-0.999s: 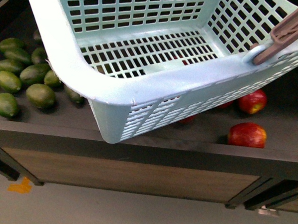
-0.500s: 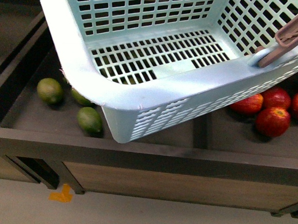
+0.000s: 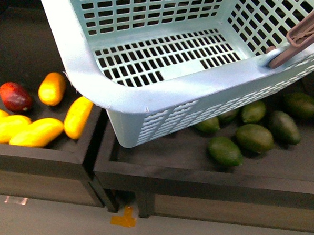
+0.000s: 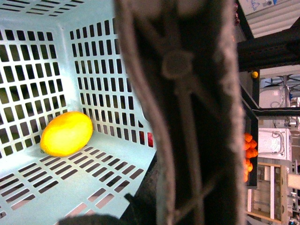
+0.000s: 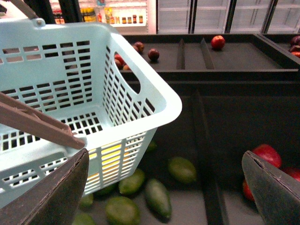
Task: Pick lemon and mango into basket
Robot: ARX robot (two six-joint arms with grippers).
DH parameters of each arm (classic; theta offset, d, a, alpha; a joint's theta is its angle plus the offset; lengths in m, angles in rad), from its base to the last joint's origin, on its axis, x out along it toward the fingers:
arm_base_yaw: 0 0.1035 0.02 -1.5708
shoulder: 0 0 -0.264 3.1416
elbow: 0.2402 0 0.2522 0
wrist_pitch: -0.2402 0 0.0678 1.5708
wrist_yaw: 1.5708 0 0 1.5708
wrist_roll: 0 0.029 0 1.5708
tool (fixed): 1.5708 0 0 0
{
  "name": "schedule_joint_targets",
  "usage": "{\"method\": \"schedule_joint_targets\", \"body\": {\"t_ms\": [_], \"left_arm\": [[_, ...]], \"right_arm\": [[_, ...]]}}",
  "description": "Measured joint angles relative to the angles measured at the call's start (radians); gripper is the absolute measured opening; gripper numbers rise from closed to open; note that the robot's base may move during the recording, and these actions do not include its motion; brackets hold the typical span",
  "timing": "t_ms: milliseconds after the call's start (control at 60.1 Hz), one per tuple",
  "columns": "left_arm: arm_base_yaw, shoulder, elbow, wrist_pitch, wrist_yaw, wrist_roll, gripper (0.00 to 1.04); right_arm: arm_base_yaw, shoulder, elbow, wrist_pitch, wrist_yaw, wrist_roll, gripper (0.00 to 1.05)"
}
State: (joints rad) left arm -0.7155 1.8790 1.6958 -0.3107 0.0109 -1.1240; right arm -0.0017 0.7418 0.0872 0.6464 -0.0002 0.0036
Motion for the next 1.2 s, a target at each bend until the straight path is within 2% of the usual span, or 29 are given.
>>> {"method": "schedule_joint_targets", "body": {"t_ms": [1199], "left_arm": [[0.001, 0.000, 0.000, 0.000, 0.008, -0.001, 0.05]], "right_arm": [[0.000, 0.000, 0.000, 0.000, 0.001, 0.000, 0.96]]}}
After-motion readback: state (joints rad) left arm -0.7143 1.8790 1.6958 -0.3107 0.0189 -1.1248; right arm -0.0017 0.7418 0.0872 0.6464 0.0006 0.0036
